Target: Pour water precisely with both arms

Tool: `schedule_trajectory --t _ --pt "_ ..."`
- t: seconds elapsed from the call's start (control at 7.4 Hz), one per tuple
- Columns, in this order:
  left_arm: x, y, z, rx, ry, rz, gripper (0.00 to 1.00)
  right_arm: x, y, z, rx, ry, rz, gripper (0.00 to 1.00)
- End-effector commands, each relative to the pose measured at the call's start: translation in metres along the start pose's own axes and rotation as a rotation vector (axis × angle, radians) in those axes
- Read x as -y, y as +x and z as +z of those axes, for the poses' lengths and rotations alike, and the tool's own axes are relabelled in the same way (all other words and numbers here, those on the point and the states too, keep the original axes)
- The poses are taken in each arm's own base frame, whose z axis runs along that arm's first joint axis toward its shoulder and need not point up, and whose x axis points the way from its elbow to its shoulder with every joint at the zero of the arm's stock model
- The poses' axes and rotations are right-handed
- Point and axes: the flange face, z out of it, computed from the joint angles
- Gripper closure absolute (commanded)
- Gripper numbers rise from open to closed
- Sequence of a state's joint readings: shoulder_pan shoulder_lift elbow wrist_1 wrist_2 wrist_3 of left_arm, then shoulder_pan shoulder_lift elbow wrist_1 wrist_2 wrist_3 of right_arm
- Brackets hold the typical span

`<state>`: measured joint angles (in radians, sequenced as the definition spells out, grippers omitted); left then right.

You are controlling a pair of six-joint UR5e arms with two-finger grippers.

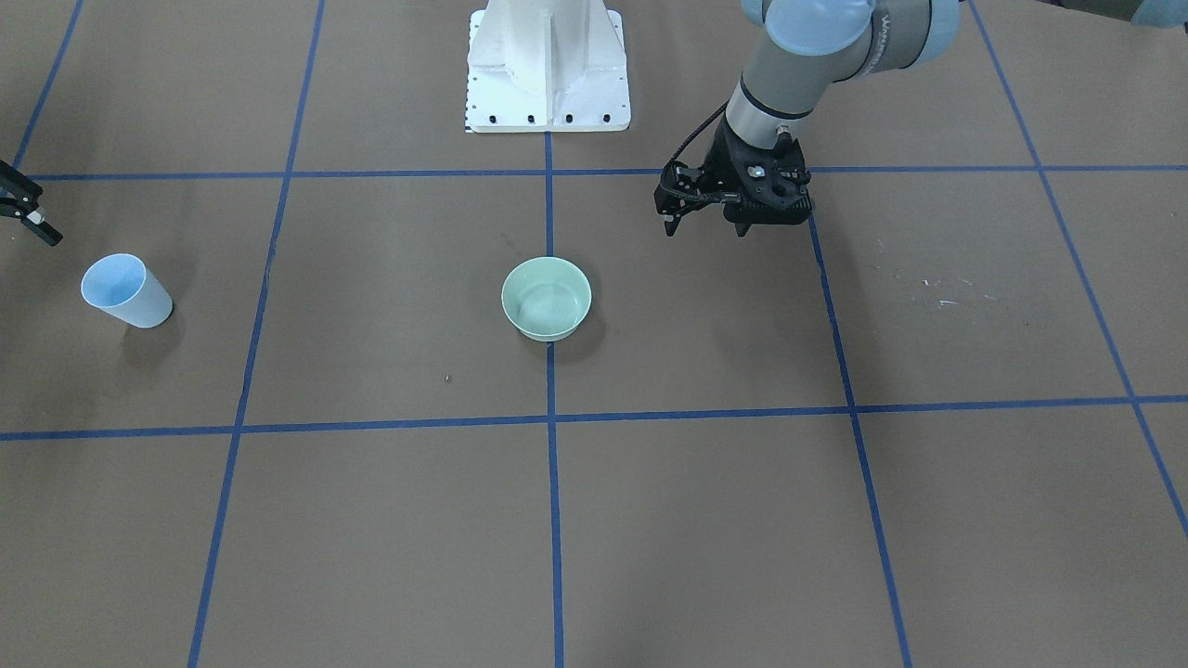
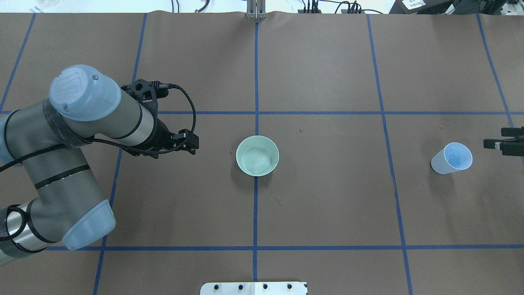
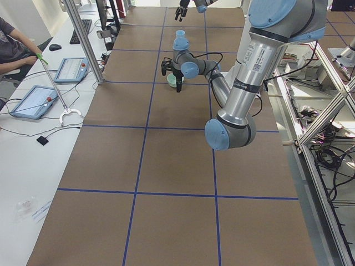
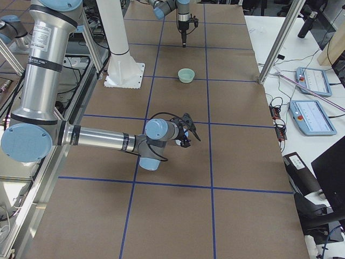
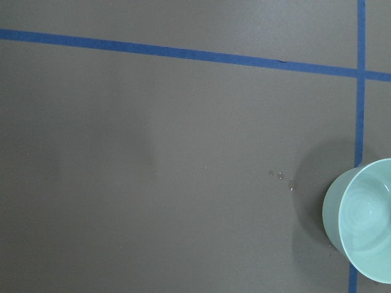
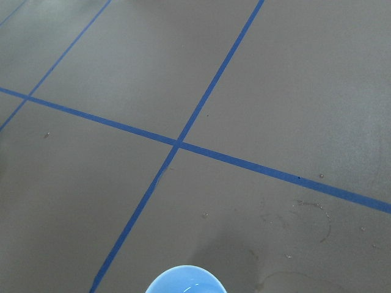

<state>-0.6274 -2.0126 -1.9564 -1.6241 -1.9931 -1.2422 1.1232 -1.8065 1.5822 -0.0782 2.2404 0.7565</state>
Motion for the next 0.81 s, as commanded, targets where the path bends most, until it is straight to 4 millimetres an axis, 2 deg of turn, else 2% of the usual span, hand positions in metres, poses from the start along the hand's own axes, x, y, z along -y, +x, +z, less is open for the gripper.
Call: schedule_trajectory --t 0.0,0.27,0.68 --pt "-0.001 0.0 -0.001 -0.003 0.0 -0.016 0.01 -0.034 -0.002 0.014 -0.046 -0.025 -0.003 0.07" --pt "-0.002 0.002 -0.001 -0.004 -0.001 -0.023 0.01 -0.068 -0.002 0.002 -0.054 -0.033 -0.047 0.07" --pt "-0.002 0.004 -0.002 -0.008 0.0 -0.021 0.01 -0.068 -0.007 0.008 -0.051 -0.019 -0.193 0.07"
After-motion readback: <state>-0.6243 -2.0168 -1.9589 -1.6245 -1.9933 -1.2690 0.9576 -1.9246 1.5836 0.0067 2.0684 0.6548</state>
